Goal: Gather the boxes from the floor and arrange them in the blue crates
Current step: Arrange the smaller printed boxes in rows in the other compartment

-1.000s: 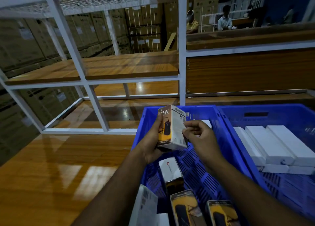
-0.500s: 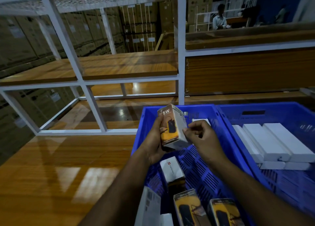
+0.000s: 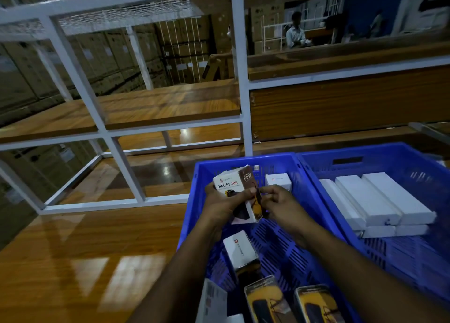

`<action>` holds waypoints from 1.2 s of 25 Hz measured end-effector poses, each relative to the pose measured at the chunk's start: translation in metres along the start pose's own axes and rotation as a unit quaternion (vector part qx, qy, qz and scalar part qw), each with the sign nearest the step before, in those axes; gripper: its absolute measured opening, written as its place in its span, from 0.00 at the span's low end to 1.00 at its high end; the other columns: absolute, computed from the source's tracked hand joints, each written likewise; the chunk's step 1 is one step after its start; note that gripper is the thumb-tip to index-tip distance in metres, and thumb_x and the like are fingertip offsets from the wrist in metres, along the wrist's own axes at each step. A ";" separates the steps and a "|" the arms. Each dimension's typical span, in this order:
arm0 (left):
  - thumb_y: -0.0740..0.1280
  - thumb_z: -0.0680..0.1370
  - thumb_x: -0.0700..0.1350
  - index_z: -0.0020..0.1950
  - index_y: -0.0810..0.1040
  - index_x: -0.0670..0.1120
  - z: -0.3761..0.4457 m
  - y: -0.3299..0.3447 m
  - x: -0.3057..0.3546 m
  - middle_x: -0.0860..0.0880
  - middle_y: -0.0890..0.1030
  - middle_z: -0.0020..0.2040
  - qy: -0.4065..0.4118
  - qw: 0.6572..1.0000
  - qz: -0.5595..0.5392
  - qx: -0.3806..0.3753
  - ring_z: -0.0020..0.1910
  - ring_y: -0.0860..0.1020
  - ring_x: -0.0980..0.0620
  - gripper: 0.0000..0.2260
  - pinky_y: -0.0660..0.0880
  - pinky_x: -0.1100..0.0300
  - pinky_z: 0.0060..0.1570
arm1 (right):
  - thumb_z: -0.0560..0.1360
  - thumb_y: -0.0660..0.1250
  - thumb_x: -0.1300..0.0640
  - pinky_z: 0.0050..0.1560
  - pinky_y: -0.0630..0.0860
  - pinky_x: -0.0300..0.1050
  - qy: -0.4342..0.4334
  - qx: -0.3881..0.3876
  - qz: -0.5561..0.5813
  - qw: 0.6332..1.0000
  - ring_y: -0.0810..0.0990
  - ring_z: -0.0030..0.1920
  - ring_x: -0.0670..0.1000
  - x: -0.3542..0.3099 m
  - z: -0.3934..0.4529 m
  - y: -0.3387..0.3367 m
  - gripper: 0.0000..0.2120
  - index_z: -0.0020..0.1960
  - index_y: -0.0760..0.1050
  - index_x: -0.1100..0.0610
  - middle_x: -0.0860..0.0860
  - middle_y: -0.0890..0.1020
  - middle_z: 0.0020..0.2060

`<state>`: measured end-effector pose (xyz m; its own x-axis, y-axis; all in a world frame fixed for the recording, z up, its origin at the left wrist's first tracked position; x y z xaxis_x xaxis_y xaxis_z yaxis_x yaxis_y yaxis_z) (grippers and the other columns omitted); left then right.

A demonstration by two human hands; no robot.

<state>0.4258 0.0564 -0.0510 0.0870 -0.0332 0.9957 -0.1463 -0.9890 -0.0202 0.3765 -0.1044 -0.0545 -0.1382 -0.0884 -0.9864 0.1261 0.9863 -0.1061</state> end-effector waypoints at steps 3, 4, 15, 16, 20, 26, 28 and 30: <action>0.84 0.61 0.50 0.62 0.77 0.44 0.013 0.003 0.004 0.44 0.86 0.49 -0.003 1.000 0.029 0.010 0.45 0.86 0.46 0.33 0.83 0.53 0.38 | 0.80 0.63 0.59 0.54 0.80 0.64 0.012 0.113 -0.038 0.993 0.83 0.50 0.59 0.004 0.006 -0.022 0.05 0.54 0.76 0.52 0.55 0.83 0.51; 0.84 0.62 0.50 0.61 0.77 0.45 0.016 0.006 0.008 0.45 0.86 0.49 -0.007 0.999 0.047 0.014 0.46 0.86 0.47 0.31 0.83 0.55 0.38 | 0.80 0.63 0.58 0.53 0.80 0.65 0.009 0.139 -0.038 0.989 0.82 0.49 0.60 0.003 0.006 -0.029 0.03 0.51 0.76 0.53 0.57 0.82 0.48; 0.80 0.46 0.63 0.61 0.72 0.50 0.080 0.018 -0.043 0.46 0.79 0.57 -0.071 0.959 0.240 0.137 0.51 0.82 0.44 0.46 0.84 0.46 0.41 | 0.79 0.64 0.58 0.49 0.81 0.56 0.003 0.218 0.002 0.976 0.81 0.42 0.50 0.002 0.006 -0.051 0.02 0.52 0.74 0.53 0.51 0.80 0.45; 0.81 0.48 0.61 0.60 0.71 0.49 0.088 0.021 -0.056 0.45 0.79 0.56 -0.090 0.956 0.244 0.134 0.49 0.83 0.43 0.44 0.84 0.46 0.41 | 0.79 0.65 0.58 0.49 0.81 0.55 0.004 0.216 0.001 0.976 0.81 0.43 0.51 0.002 0.006 -0.051 0.03 0.52 0.74 0.54 0.51 0.80 0.45; 0.80 0.44 0.61 0.61 0.66 0.45 0.107 0.043 -0.081 0.41 0.80 0.56 -0.116 0.958 0.222 0.138 0.46 0.84 0.40 0.50 0.84 0.44 0.41 | 0.79 0.65 0.58 0.47 0.81 0.54 0.005 0.222 -0.013 0.975 0.81 0.43 0.51 0.002 0.009 -0.052 0.04 0.53 0.75 0.55 0.52 0.81 0.44; 0.84 0.62 0.49 0.70 0.63 0.38 0.100 0.068 -0.085 0.39 0.75 0.67 -0.168 0.947 0.242 0.130 0.63 0.77 0.38 0.45 0.79 0.48 0.58 | 0.78 0.65 0.58 0.49 0.81 0.54 0.006 0.218 -0.017 0.976 0.81 0.44 0.51 0.005 0.012 -0.052 0.04 0.53 0.74 0.54 0.51 0.81 0.45; 0.81 0.66 0.46 0.72 0.62 0.38 0.101 0.070 -0.090 0.37 0.73 0.68 -0.167 0.945 0.242 0.141 0.64 0.76 0.36 0.42 0.77 0.44 0.60 | 0.78 0.66 0.57 0.50 0.81 0.54 0.005 0.219 -0.020 0.976 0.81 0.45 0.51 0.006 0.013 -0.052 0.03 0.52 0.74 0.53 0.51 0.81 0.45; 0.78 0.69 0.46 0.73 0.61 0.37 0.100 0.069 -0.087 0.37 0.71 0.69 -0.157 0.942 0.253 0.152 0.65 0.75 0.36 0.39 0.76 0.45 0.62 | 0.78 0.66 0.57 0.51 0.80 0.53 0.003 0.218 -0.022 0.976 0.81 0.46 0.51 0.006 0.014 -0.052 0.03 0.52 0.75 0.53 0.50 0.81 0.44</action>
<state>0.5070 -0.0234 -0.1485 0.3760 -0.5062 0.7761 0.0373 -0.8286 -0.5585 0.3823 -0.1585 -0.0562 -0.1591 -0.1275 -0.9790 0.5252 0.8287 -0.1933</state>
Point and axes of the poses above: each hand's wrist, its own z-axis towards the middle knuckle, its own y-axis out of the palm, x = y × z, the point moved 6 cm from there along z, towards the middle knuckle
